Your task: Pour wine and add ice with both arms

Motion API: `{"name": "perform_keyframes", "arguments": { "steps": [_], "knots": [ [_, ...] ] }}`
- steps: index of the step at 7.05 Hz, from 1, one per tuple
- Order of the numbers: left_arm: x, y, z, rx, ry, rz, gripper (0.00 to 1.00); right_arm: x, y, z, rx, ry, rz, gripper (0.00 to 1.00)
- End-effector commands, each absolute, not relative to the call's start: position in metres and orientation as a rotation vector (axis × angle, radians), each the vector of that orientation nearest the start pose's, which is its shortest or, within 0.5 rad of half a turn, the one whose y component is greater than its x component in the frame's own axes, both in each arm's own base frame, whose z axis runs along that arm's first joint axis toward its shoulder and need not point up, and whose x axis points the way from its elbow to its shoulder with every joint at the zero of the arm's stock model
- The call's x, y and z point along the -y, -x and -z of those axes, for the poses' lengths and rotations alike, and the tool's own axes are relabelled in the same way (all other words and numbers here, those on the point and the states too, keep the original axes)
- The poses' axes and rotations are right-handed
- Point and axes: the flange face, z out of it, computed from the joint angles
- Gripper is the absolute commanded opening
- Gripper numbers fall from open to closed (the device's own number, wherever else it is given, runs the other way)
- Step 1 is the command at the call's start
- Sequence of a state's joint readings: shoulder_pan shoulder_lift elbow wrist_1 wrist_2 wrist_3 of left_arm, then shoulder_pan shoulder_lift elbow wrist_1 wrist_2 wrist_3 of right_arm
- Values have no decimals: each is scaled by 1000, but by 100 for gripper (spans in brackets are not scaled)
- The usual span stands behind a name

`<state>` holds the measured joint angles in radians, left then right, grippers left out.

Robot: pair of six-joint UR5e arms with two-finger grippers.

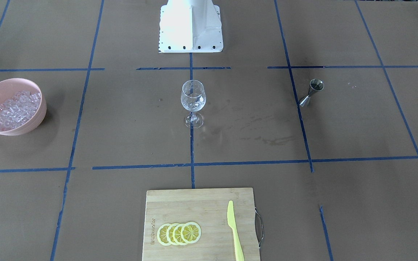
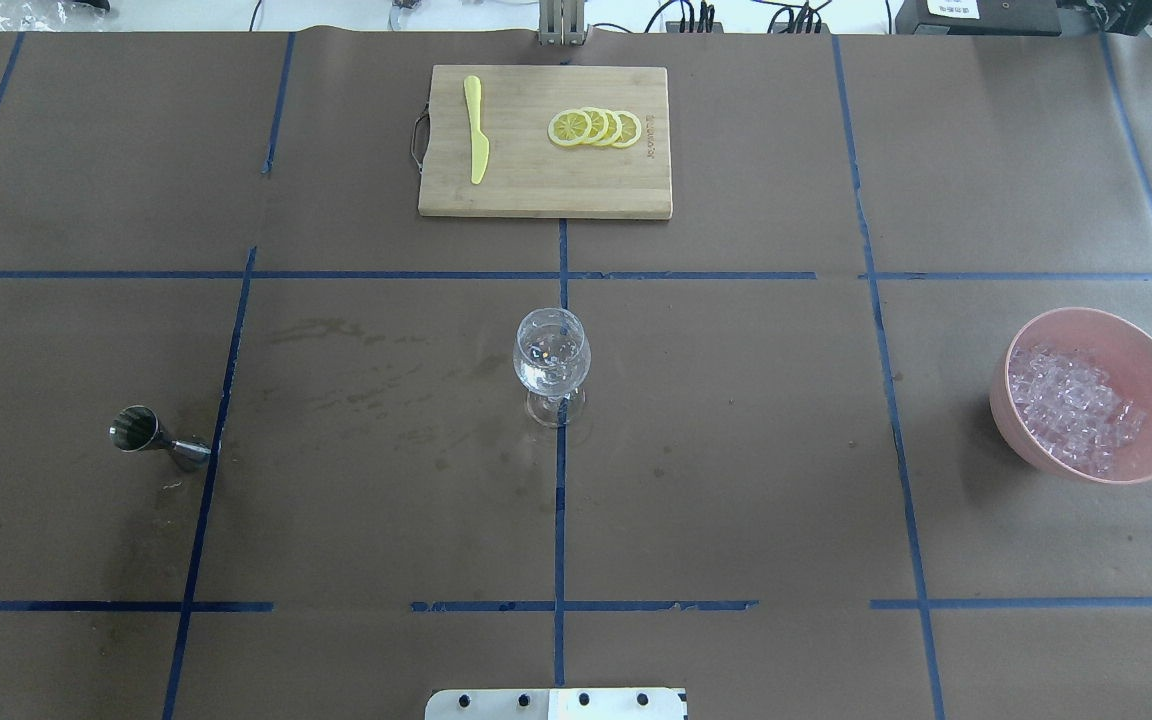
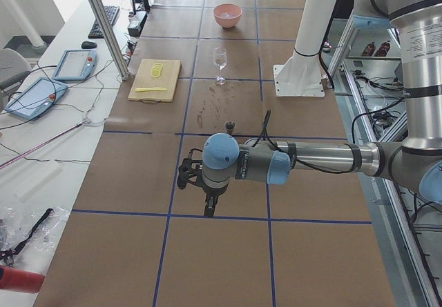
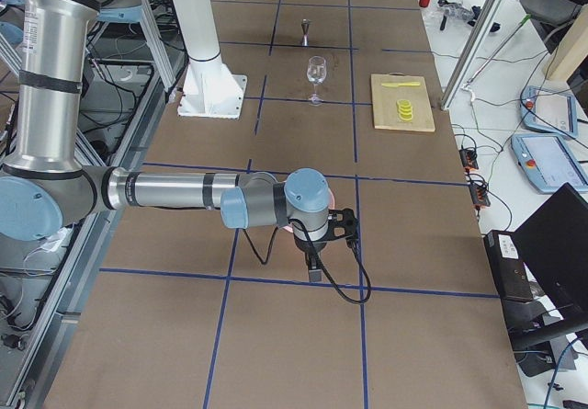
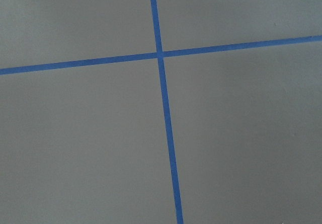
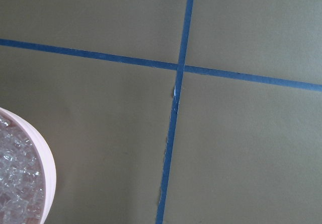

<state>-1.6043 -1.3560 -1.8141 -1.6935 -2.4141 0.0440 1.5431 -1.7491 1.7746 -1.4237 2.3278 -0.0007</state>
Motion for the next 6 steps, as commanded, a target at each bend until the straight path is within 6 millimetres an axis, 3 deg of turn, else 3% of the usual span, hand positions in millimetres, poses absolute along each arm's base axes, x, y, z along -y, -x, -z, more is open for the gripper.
{"name": "perform_keyframes", "arguments": {
  "steps": [1,4,6],
  "knots": [
    [418,72,-609,-835,-192,-83,100,438,-51,-611,769,-219,119,100],
    [423,73,-594,-841,-293,-128,100,435,-50,-610,785,-247,130,100],
    [429,72,-606,-821,-459,-203,100,435,-50,-609,785,-250,131,100]
  ]
}}
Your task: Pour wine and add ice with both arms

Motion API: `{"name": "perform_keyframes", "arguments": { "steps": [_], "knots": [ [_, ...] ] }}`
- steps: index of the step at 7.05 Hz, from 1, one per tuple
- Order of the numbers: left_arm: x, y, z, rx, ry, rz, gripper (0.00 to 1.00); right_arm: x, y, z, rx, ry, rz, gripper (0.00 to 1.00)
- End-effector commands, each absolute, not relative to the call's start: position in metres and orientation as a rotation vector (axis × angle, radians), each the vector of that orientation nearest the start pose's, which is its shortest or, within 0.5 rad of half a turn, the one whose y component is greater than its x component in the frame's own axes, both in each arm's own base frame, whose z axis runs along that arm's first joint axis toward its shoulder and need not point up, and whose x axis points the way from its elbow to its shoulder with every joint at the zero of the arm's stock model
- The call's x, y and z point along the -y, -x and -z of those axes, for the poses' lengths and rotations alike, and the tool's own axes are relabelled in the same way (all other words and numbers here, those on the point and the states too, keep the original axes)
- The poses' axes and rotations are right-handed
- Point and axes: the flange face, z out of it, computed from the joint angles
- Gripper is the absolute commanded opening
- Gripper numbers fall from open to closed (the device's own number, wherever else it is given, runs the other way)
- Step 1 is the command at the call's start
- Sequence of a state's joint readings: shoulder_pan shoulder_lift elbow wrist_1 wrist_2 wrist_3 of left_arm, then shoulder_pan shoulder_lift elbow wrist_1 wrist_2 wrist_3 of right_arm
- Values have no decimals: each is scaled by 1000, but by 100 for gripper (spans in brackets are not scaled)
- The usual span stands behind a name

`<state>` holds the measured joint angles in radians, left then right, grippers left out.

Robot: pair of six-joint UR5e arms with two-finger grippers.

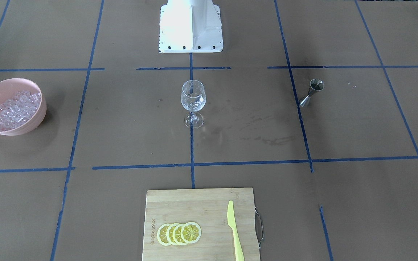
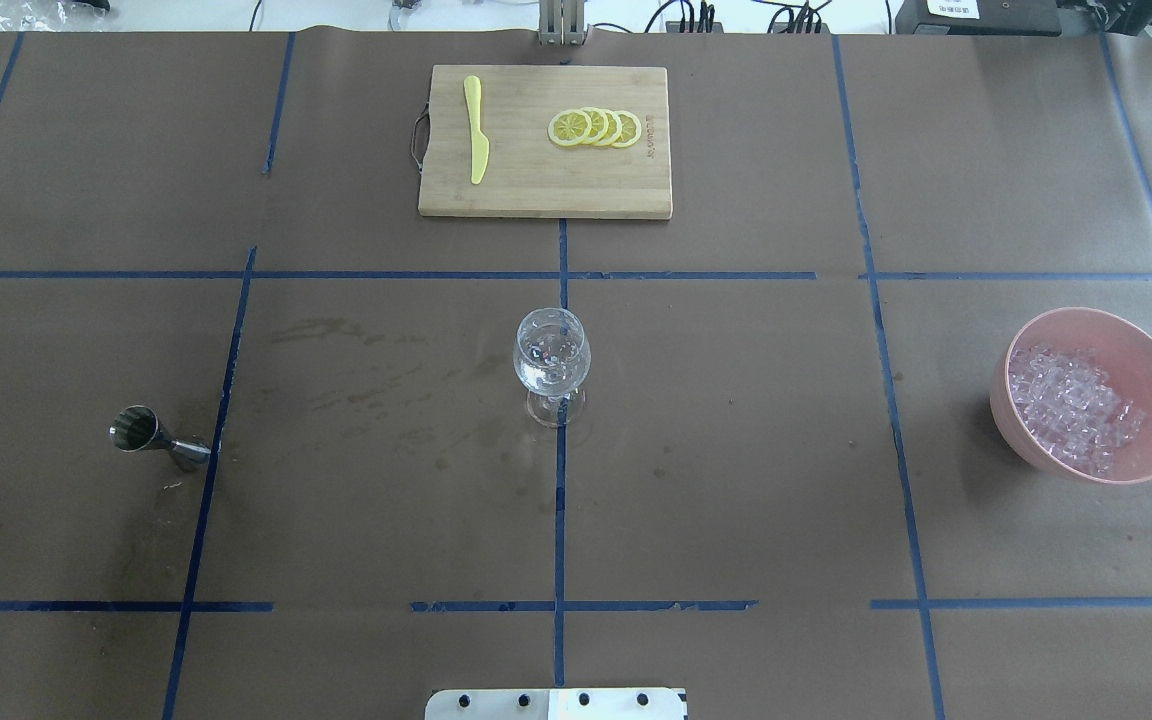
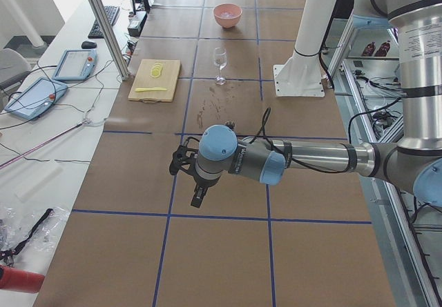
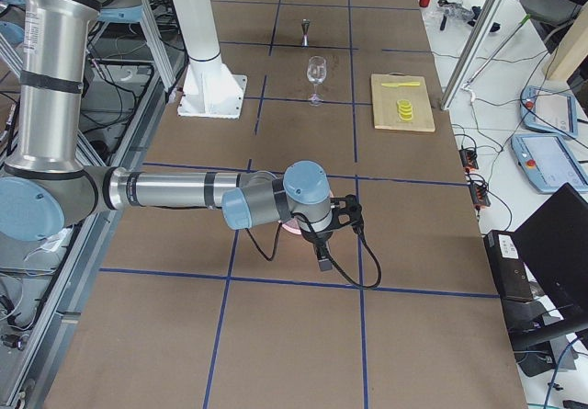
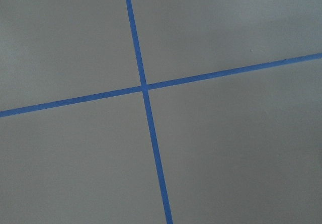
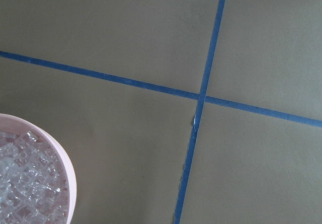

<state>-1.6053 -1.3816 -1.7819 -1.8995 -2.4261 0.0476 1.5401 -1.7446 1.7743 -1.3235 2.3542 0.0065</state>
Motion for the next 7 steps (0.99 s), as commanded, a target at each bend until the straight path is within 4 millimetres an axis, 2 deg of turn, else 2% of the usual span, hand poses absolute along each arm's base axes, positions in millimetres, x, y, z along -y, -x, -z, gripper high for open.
{"name": "perform_keyframes", "arguments": {
  "steps": [1,3,4,5,6,7],
  "knots": [
    [431,73,-588,-795,-634,-281,100,435,-49,-609,788,-250,132,100],
    [424,73,-568,-825,-757,-238,100,435,-49,-609,788,-251,135,100],
    [422,72,-574,-832,-799,-241,100,435,-49,-603,788,-262,139,100],
    [421,69,-564,-835,-856,-256,100,438,-49,-600,791,-266,140,100],
    [416,57,-555,-864,-917,-283,100,441,-49,-594,789,-279,145,100],
    [417,25,-539,-953,-890,-254,100,445,-49,-591,789,-286,147,100]
  ]
}}
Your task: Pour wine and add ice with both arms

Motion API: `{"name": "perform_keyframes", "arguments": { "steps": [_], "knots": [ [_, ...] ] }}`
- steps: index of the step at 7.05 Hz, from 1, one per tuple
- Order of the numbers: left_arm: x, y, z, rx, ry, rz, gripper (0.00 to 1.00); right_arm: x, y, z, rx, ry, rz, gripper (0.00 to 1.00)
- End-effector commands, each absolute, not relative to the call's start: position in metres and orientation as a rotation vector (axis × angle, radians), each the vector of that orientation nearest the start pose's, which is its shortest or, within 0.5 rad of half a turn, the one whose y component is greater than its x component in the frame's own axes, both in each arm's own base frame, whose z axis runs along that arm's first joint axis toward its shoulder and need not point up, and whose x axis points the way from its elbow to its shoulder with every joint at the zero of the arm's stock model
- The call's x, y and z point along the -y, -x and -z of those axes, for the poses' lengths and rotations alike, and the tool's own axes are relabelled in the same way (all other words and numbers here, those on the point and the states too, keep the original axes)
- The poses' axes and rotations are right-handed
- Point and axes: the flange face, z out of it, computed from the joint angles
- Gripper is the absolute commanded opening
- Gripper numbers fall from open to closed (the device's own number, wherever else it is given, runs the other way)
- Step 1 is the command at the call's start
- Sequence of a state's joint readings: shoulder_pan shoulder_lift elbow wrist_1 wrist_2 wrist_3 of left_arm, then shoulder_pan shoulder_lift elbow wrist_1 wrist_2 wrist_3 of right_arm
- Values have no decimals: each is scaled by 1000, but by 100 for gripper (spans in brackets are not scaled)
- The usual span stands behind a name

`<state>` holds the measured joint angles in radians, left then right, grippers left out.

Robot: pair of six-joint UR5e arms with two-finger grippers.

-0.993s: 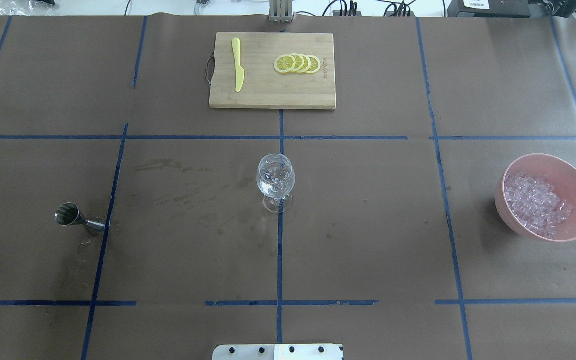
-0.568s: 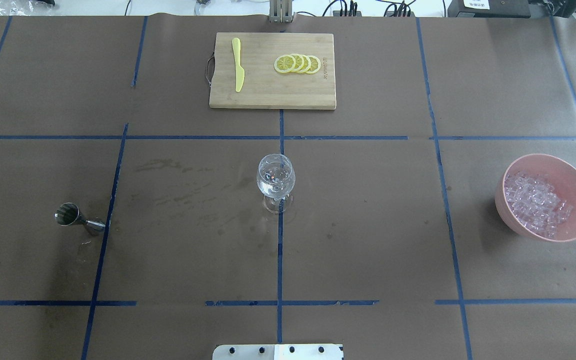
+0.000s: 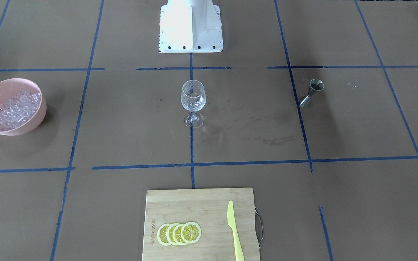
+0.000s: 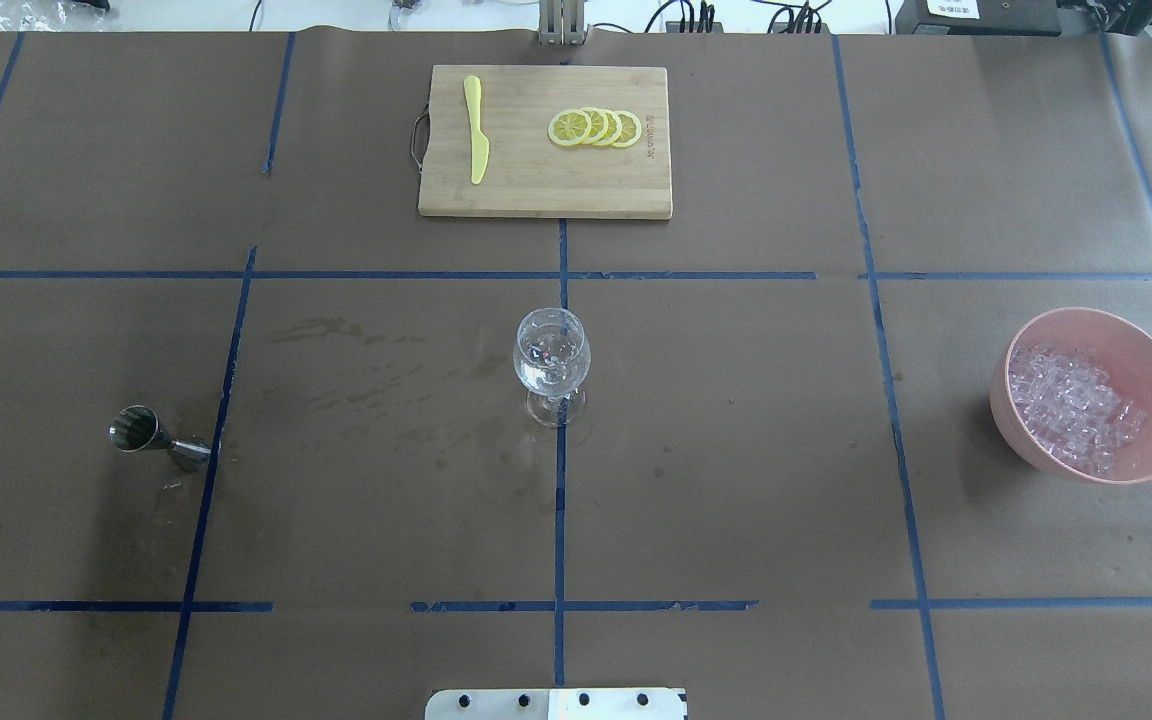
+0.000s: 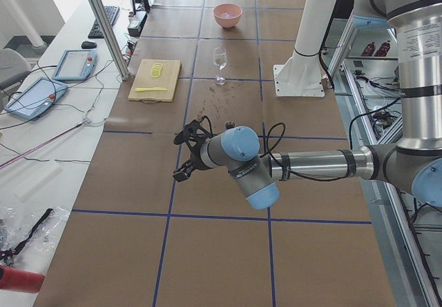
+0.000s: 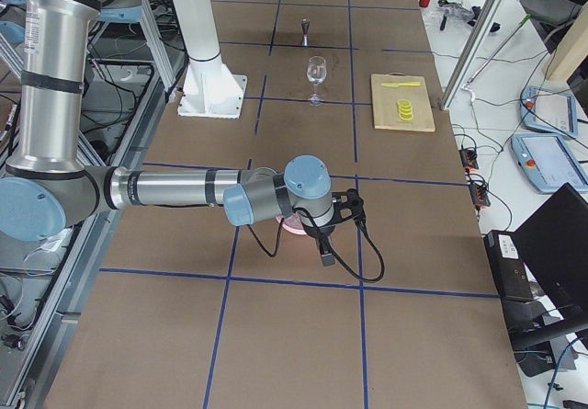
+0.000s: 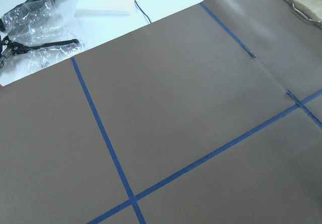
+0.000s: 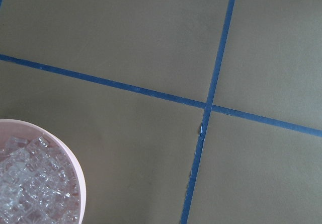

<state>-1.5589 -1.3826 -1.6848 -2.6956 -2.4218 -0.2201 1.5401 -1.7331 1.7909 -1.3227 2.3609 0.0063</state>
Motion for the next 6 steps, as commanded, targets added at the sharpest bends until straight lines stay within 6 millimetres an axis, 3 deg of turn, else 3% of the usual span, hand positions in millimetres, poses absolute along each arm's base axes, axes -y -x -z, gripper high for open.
{"name": "perform_keyframes", "arguments": {
  "steps": [1,3,6],
  "knots": [
    [420,-10,-518,-997,-907,-200,100,445,-49,-590,789,-287,148,100],
    [417,-81,-477,-1021,-946,-89,100,445,-49,-590,789,-287,148,100],
    [369,-155,-491,-1033,-1048,35,100,445,-49,-591,789,-286,147,100]
  ]
}}
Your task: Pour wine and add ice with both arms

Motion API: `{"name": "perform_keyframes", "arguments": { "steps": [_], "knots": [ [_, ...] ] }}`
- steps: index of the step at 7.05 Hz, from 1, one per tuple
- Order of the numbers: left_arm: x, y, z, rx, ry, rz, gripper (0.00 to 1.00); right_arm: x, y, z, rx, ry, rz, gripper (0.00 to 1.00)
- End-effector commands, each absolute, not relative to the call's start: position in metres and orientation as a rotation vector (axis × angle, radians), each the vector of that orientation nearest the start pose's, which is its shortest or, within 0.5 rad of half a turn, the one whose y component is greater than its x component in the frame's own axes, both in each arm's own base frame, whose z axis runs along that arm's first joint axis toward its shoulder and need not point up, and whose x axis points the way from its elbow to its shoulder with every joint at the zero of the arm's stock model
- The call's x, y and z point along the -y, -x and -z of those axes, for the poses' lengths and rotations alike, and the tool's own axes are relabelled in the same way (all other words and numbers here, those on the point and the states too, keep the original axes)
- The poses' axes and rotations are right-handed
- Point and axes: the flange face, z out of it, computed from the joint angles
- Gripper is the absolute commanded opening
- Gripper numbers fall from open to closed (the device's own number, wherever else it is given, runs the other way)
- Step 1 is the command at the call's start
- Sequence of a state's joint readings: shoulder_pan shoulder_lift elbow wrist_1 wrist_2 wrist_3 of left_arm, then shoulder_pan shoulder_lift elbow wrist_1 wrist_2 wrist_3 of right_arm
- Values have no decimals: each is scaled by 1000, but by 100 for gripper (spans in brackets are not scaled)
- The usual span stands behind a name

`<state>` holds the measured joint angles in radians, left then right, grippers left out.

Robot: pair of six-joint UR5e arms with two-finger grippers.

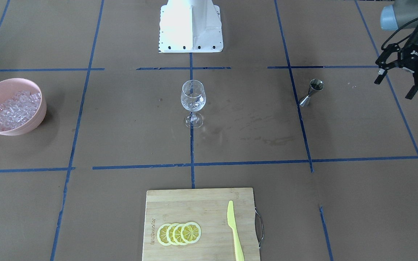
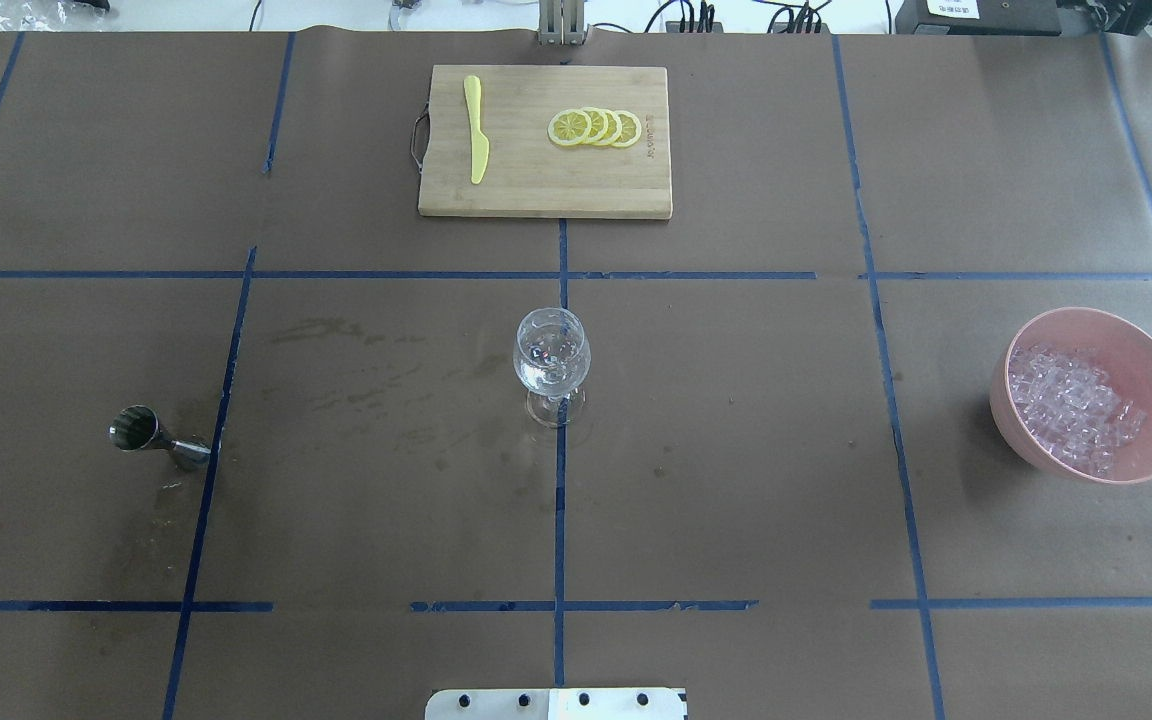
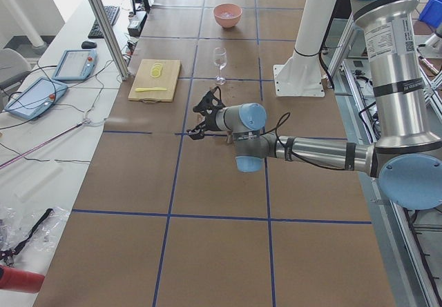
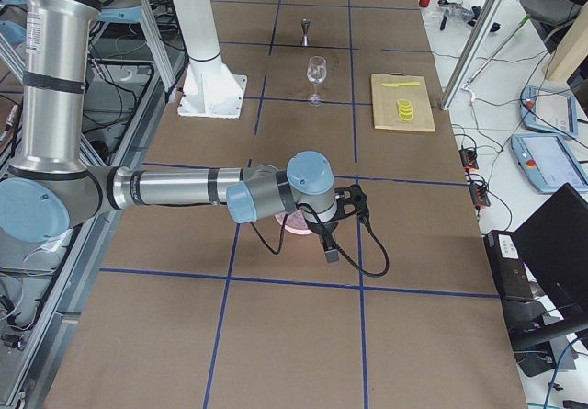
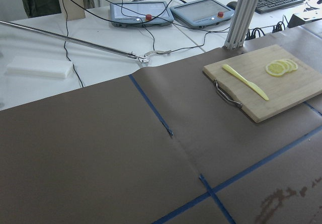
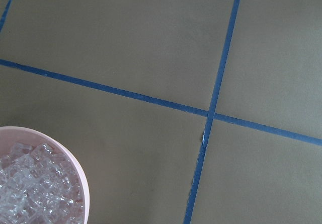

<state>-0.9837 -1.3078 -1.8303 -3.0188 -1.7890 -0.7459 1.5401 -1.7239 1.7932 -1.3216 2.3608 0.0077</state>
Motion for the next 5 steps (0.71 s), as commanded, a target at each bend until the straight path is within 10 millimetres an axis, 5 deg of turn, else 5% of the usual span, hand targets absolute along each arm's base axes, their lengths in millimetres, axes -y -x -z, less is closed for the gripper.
{"name": "perform_keyframes", "arguments": {
  "steps": [1,5],
  "knots": [
    [356,-187,-492,-1016,-1069,88,100,445,-49,-590,789,-289,148,100],
    [290,-277,-490,-900,-1195,214,100,445,-49,-589,789,-289,148,100]
  ]
}}
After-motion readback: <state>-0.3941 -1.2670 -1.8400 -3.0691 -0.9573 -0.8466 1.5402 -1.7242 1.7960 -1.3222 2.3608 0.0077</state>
